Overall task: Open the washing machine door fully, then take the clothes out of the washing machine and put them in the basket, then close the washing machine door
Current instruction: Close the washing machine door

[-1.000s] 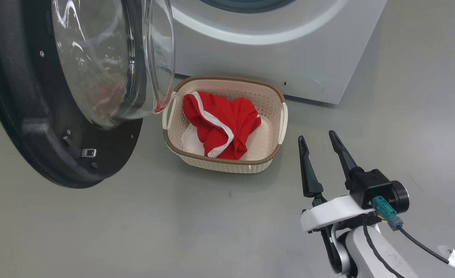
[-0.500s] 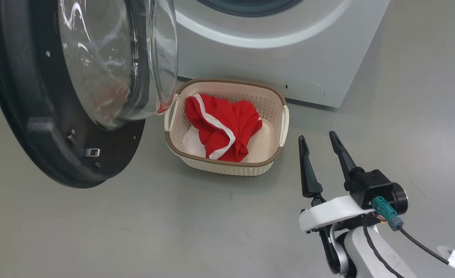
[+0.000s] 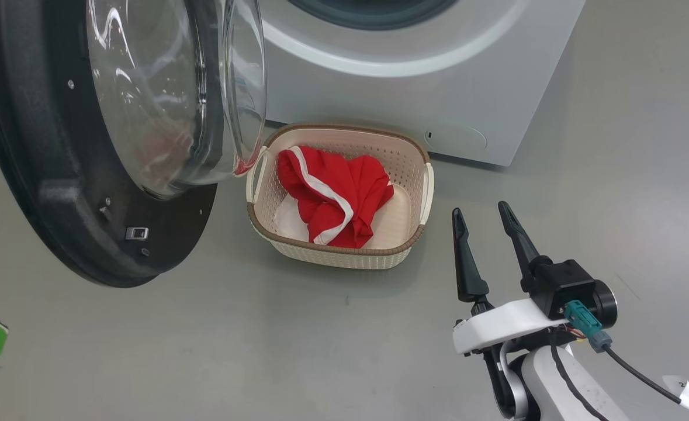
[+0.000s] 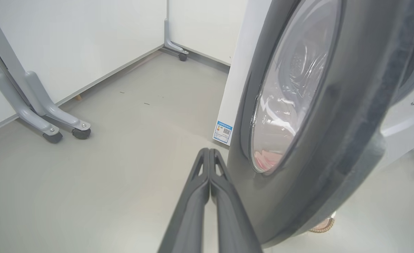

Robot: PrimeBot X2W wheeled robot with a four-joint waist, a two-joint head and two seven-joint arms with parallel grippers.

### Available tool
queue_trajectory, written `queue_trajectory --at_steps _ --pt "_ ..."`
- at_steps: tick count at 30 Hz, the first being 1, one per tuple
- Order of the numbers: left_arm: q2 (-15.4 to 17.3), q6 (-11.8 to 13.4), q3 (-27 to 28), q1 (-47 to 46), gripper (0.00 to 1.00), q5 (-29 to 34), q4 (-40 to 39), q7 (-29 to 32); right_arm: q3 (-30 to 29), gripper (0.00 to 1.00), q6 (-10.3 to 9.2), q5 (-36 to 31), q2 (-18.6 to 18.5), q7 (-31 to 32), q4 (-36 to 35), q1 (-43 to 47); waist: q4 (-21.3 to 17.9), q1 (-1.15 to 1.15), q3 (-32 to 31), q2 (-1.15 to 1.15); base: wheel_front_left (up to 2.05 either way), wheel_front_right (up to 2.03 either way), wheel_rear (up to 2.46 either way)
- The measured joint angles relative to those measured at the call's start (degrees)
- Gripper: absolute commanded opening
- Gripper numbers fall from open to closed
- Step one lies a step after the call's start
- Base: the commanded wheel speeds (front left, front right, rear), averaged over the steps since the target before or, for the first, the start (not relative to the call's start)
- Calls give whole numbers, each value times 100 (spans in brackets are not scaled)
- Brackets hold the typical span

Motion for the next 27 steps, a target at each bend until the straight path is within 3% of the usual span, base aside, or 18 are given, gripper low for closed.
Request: queue_trajectory --at_steps 11,12,13,14,15,27 --pt "120 -1 -450 256 0 437 375 -1672 -3 100 0 1 1 0 -1 53 1 0 -63 0 0 0 0" --pt "129 -1 -492 287 7 459 432 -1773 -4 100 0 1 1 0 -1 60 1 0 -67 0 0 0 0" --pt "141 -1 -530 331 32 498 501 -1880 -4 100 0 1 1 0 -1 70 1 0 -71 0 0 0 0" --pt "149 -1 -566 365 79 542 566 -1971 -4 100 0 2 1 0 -1 71 1 0 -75 0 0 0 0" --pt "152 -1 -581 390 100 582 634 -2068 -4 100 0 9 1 0 -2 72 0 0 -79 0 0 0 0" --pt "248 -21 -827 411 100 748 1089 -3158 2 100 0 49 2 0 -9 77 -20 0 -118 0 0 0 0"
